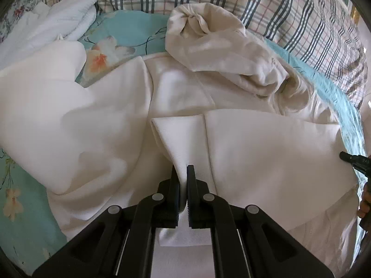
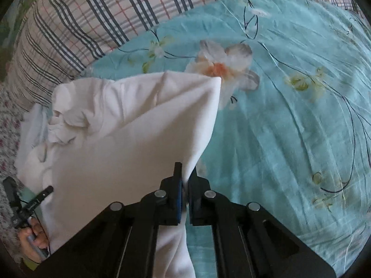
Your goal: Fold large clothes
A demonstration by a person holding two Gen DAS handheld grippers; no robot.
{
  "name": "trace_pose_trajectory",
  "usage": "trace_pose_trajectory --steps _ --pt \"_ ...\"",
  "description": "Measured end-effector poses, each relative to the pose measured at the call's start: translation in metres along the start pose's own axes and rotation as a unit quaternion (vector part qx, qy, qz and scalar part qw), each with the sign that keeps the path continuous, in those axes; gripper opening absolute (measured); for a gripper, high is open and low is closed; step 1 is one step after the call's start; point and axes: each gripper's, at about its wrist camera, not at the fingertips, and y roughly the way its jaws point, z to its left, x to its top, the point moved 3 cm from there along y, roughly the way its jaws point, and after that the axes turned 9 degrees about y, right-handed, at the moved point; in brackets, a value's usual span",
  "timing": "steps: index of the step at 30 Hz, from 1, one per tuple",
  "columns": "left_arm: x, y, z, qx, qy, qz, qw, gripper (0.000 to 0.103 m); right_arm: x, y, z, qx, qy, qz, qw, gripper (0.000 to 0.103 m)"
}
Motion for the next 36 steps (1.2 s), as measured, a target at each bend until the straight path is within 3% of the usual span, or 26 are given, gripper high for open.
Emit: trace_pose_trajectory --steps 1,4,6,8,11,17,20,23,27,30,33,36 --pt "0.0 -0.001 0.001 -0.003 0.0 0.0 1.0 0.005 -0.002 -0.003 -0.001 -0.024 -0.003 -0.007 1.0 0.012" --pt "-0.004 -0.006 0.005 -0.01 -0.007 0.003 0.9999 0.011 -0.008 -0.035 0.006 -0.061 -0.007 -0.066 0.996 0.015" --pt "-0.008 -0.012 0.009 -0.017 -0.02 0.003 0.9997 0.012 -0.02 -0.05 0.023 -0.011 -0.024 -0.076 0.997 0.016" --pt "-0.017 -0.024 0.012 -0.023 -0.031 -0.003 0.9993 0.012 -0.038 -0.039 0.038 0.037 -0.043 -0.029 0.998 0.02" --pt "-0.034 -0.055 0.023 -0.026 -0.049 -0.022 0.9982 0.013 -0.058 -0.008 0.032 0.002 -0.047 0.022 0.999 0.02" --pt "-0.061 -0.117 0.103 0.033 -0.132 -0.065 0.9886 0.025 -0.062 -0.045 0.04 0.063 -0.029 -0.014 0.998 0.02" --pt "-0.058 -0.109 0.146 0.049 -0.187 -0.058 0.9793 0.023 -0.073 -0.064 0.056 0.084 -0.049 -0.025 0.995 0.02" --pt "-0.031 -0.097 0.166 0.031 -0.214 -0.076 0.9733 0.023 -0.085 -0.066 0.074 0.103 -0.061 -0.014 0.993 0.02" --pt "0.016 -0.08 0.153 0.023 -0.191 -0.096 0.9766 0.023 -0.096 -0.06 0.09 0.11 -0.067 0.003 0.992 0.02" --pt "0.046 -0.05 0.114 -0.016 -0.155 -0.083 0.9843 0.023 -0.1 -0.051 0.097 0.11 -0.063 0.013 0.992 0.02" --pt "0.056 -0.01 0.071 -0.03 -0.11 -0.044 0.9925 0.023 -0.099 -0.047 0.1 0.117 -0.05 0.017 0.992 0.02" --pt "0.047 0.0 0.053 -0.014 -0.094 -0.028 0.9951 0.023 -0.098 -0.052 0.103 0.12 -0.049 0.015 0.991 0.02"
